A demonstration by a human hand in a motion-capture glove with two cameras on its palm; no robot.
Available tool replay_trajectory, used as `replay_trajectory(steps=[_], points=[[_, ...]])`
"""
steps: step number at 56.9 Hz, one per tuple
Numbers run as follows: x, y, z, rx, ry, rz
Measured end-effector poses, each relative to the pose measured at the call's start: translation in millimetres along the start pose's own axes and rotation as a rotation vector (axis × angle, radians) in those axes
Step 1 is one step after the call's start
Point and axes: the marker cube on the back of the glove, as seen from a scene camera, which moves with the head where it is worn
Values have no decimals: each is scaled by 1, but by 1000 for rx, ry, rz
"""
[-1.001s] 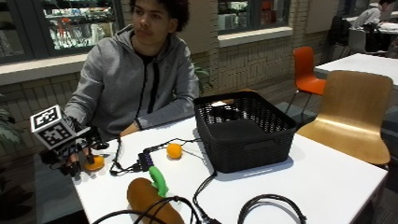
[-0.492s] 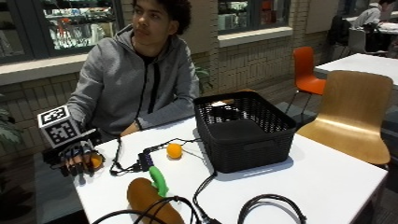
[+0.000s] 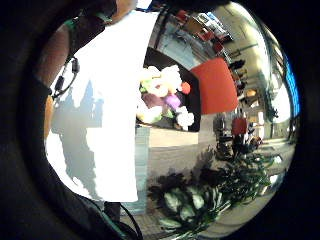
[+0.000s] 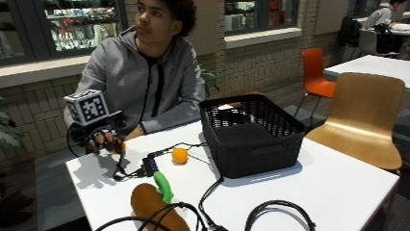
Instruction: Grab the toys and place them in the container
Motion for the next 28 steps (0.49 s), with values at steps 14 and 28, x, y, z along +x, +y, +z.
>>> replay_trajectory(steps=[14, 28], points=[[-114, -73, -66, 126, -32, -373], [-253, -126, -95, 150, -35, -744]])
